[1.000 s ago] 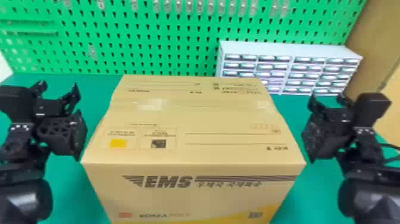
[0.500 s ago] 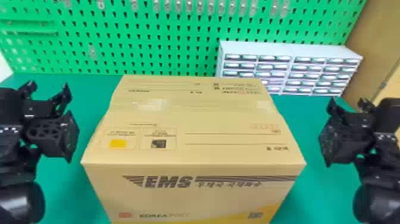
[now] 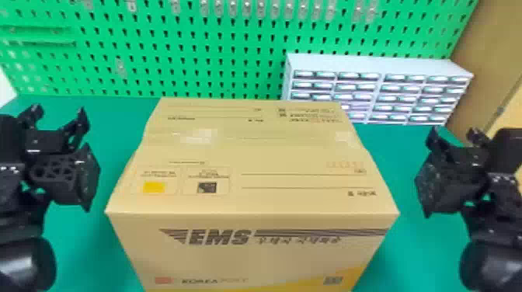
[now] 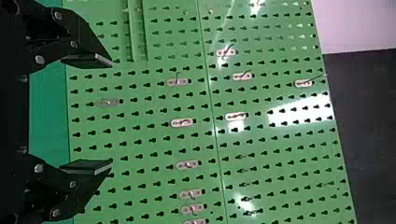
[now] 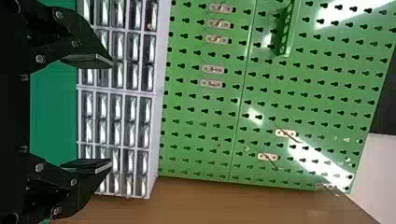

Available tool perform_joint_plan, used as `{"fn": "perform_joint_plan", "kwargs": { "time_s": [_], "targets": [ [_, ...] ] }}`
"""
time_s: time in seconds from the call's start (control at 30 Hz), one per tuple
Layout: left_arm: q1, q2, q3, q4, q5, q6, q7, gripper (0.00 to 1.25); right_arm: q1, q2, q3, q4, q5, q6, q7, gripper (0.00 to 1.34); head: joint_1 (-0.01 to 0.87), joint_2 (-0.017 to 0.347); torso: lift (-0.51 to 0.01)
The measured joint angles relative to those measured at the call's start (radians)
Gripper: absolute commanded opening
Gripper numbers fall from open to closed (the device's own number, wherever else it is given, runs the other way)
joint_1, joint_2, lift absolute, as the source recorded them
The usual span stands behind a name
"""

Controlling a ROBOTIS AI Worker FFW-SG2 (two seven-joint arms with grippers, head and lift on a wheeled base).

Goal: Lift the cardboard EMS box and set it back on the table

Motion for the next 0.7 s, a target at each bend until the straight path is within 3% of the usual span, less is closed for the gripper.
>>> {"fn": "perform_joint_plan", "kwargs": {
  "time_s": [0.7],
  "targets": [
    [-0.001, 0.000, -0.001, -0.007, 0.002, 0.000, 0.000, 0.76, -0.005, 0.002, 0.003, -0.007, 0.000, 0.000, 0.000, 0.83, 0.678, -0.014, -0.093]
  ]
}}
